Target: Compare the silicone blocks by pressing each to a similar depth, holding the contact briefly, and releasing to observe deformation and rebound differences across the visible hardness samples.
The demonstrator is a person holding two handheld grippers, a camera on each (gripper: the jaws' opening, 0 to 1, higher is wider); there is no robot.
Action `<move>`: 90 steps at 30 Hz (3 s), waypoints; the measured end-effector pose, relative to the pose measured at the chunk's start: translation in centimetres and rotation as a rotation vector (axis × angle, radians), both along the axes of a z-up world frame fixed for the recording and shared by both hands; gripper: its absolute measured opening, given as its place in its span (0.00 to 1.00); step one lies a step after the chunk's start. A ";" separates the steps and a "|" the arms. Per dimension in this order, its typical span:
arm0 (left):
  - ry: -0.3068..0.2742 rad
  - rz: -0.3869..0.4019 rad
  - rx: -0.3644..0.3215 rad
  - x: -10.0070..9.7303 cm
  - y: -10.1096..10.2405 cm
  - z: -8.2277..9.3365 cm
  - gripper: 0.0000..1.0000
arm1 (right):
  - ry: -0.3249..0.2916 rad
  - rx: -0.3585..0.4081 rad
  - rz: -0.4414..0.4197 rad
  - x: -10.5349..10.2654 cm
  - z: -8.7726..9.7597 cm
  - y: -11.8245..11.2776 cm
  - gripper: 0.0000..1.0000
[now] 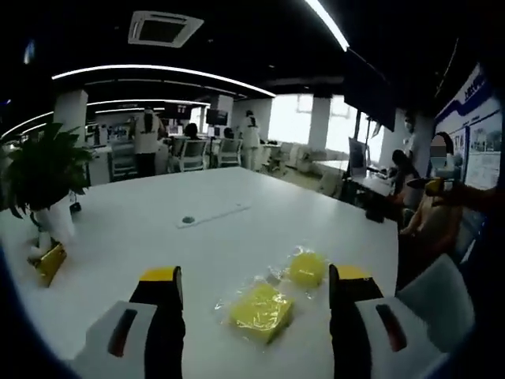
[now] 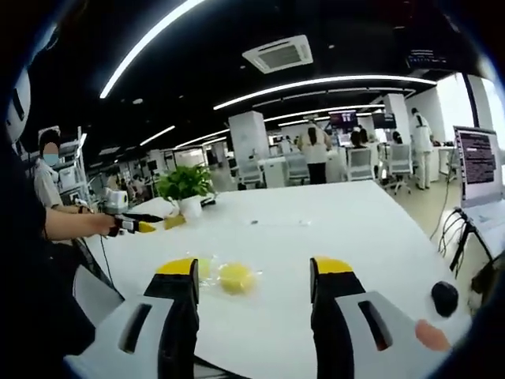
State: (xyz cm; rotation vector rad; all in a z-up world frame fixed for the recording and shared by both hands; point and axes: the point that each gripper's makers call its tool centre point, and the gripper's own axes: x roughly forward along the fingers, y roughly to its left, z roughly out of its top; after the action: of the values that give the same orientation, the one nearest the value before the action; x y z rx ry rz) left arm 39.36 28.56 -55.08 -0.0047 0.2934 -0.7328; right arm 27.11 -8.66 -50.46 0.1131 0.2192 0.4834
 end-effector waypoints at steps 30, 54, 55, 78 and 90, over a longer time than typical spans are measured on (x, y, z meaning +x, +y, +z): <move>-0.150 0.075 0.026 -13.8 4.9 6.0 0.92 | -0.038 -0.100 0.005 0.1 0.7 3.2 0.55; 0.019 0.096 0.034 -15.4 6.7 1.9 0.98 | -0.035 -0.310 -0.024 0.6 1.0 5.6 0.53; 0.014 0.096 0.035 -15.3 6.7 2.1 0.98 | -0.034 -0.303 -0.028 0.7 1.0 5.4 0.53; 0.225 0.078 0.125 -16.8 6.1 -1.9 0.99 | 0.191 -0.240 -0.007 -3.2 -7.3 -0.9 0.66; 0.334 0.032 -0.009 -12.5 1.5 0.4 0.94 | 0.210 -0.248 -0.001 -4.6 -6.8 -2.0 0.60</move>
State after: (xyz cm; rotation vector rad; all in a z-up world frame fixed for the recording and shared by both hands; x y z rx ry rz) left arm 26.86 30.04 -54.65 -0.1415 0.6070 -0.7001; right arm 22.46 -10.69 -57.22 -0.0793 0.4826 0.4401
